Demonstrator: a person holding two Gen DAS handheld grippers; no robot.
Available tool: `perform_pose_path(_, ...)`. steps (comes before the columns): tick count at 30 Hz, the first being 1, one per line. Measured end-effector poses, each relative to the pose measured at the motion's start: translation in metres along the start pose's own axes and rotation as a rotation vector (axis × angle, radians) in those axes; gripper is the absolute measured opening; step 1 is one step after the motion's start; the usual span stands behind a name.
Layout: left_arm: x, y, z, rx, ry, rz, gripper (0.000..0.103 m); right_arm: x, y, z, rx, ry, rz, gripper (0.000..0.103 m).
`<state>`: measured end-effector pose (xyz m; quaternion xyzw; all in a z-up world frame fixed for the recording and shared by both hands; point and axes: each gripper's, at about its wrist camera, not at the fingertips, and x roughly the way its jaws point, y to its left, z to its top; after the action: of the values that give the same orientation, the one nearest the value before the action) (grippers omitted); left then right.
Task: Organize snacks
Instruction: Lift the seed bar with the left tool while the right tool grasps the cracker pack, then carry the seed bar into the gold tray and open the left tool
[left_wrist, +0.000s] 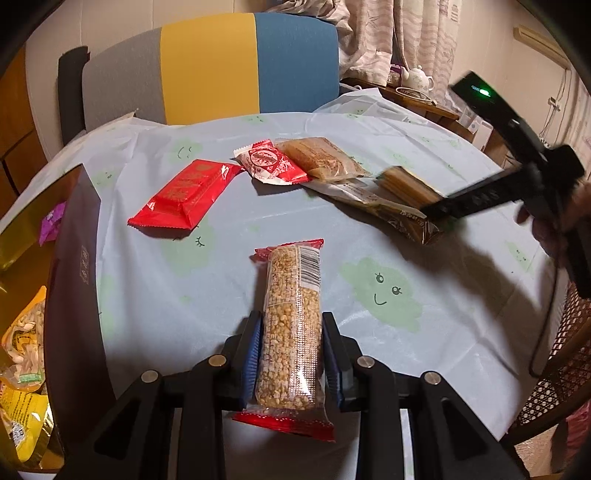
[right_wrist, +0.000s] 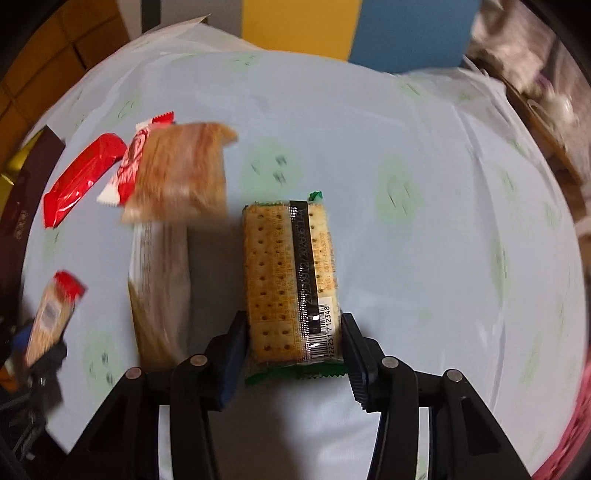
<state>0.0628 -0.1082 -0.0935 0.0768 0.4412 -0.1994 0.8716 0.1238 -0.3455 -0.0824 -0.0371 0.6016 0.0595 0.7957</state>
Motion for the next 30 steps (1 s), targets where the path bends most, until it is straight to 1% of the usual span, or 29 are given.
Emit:
perform_pose_path(2,-0.002,-0.002,0.001,0.005,0.003,0.005,0.031,-0.001,0.001,-0.003,0.005,0.005,-0.017,0.049)
perform_pose_path(5,-0.005,0.004,0.003,-0.018,0.024,-0.026,0.03,0.001,0.007,-0.002,-0.032,-0.005,-0.044,0.049)
perform_pose_path(7,-0.012,0.007,0.004,-0.029,0.025,-0.05,0.03,0.001,0.007,-0.003,-0.04,-0.009,-0.036,0.049)
perform_pose_path(10,-0.036,0.006,0.006,-0.024,-0.031,-0.08,0.03,0.001,0.007,-0.004,-0.044,-0.011,-0.037,0.049)
perform_pose_path(11,-0.045,0.01,0.008,-0.041,-0.048,-0.096,0.03,-0.002,0.011,-0.012,-0.054,-0.015,-0.048,0.049)
perform_pose_path(12,-0.053,0.014,0.011,-0.064,-0.064,-0.109,0.03,-0.002,0.011,-0.012,-0.062,-0.018,-0.055,0.049)
perform_pose_path(16,-0.083,0.049,0.025,-0.193,-0.118,-0.105,0.03,-0.003,0.019,-0.016,-0.078,-0.023,-0.07,0.049)
perform_pose_path(18,-0.094,0.078,0.03,-0.282,-0.136,-0.094,0.03,-0.004,0.022,-0.017,-0.09,-0.026,-0.078,0.049)
perform_pose_path(22,-0.097,0.144,0.03,-0.496,-0.113,-0.059,0.03,-0.008,0.028,-0.02,-0.114,-0.033,-0.1,0.049)
perform_pose_path(24,-0.094,0.174,0.027,-0.595,-0.09,-0.027,0.03,-0.01,0.029,-0.02,-0.127,-0.038,-0.112,0.049)
perform_pose_path(25,-0.091,0.187,0.025,-0.629,-0.079,-0.003,0.03,-0.01,0.03,-0.02,-0.131,-0.039,-0.115,0.049)
perform_pose_path(27,-0.087,0.207,0.024,-0.666,-0.069,0.034,0.03,-0.01,0.03,-0.021,-0.134,-0.04,-0.116,0.049)
perform_pose_path(30,-0.074,0.233,0.022,-0.75,-0.043,0.028,0.03,-0.009,0.028,-0.02,-0.132,-0.038,-0.113,0.049)
